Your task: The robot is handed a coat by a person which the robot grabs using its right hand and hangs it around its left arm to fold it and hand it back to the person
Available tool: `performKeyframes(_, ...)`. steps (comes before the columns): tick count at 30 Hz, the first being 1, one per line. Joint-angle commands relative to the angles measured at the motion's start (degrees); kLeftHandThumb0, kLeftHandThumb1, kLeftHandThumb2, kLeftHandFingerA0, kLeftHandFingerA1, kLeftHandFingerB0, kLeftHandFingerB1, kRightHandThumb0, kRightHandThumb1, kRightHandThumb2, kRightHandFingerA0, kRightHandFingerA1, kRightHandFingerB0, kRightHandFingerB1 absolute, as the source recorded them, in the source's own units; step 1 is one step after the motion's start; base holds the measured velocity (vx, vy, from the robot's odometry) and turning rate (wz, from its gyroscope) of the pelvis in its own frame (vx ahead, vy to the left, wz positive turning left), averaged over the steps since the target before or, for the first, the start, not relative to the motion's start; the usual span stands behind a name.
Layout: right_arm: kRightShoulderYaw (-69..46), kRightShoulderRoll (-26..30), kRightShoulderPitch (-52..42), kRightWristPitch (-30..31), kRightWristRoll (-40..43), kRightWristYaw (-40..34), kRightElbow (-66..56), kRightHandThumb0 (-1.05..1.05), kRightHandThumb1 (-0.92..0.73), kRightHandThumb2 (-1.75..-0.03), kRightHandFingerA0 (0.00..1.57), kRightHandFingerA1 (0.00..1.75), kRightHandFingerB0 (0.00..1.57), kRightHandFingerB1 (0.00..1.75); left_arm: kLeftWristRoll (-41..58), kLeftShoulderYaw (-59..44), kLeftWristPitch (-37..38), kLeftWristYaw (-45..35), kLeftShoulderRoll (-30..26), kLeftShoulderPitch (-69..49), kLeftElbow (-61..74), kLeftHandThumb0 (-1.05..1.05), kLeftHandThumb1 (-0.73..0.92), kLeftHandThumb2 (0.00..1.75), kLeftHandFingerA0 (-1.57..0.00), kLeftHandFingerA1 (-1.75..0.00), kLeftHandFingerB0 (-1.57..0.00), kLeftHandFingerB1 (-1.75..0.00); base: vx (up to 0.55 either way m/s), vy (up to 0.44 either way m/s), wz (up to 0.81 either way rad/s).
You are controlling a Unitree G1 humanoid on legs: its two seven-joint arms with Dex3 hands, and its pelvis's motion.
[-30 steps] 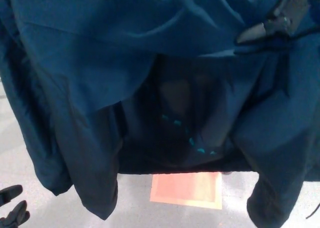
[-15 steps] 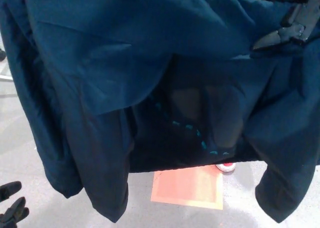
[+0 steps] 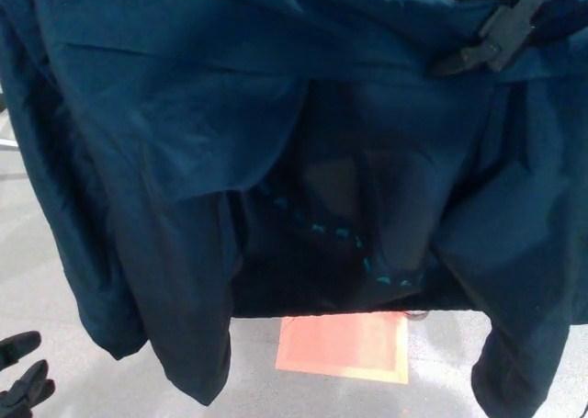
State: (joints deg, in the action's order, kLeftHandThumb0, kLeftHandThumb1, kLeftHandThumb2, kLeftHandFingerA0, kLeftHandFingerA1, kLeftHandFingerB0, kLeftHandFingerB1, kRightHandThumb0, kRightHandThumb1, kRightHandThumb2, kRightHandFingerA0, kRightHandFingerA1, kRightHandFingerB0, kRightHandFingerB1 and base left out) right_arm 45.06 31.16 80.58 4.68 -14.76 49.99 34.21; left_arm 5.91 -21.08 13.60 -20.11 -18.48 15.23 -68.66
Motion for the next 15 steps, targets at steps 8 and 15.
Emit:
performKeyframes(8, -2.94, -5.86, -0.67, -14.57, -12.92, -33.26, 11.92, -0.25, -0.70, -0.60, 0.90, 1.13, 0.88, 0.70, 2.65, -0.82, 2.83, -5.18, -1.65, -0.90, 2.17, -0.47, 0.68, 0.61, -0.50, -0.42, -0.40, -0.37, 0.00, 0.000, 0.00)
performKeyframes(15, 0.15, -8.92, 5.25, -12.32, -19.41, -45.80, 18.71, -0.36, -0.83, -0.65, 0.77, 1.17, 0.71, 0.78, 5.12, -1.14, 1.99, -9.77, 0.30, -2.82, 8.19, -0.40, 0.72, 0.61, -0.50, -0.43, -0.41, -0.38, 0.00, 0.000, 0.00)
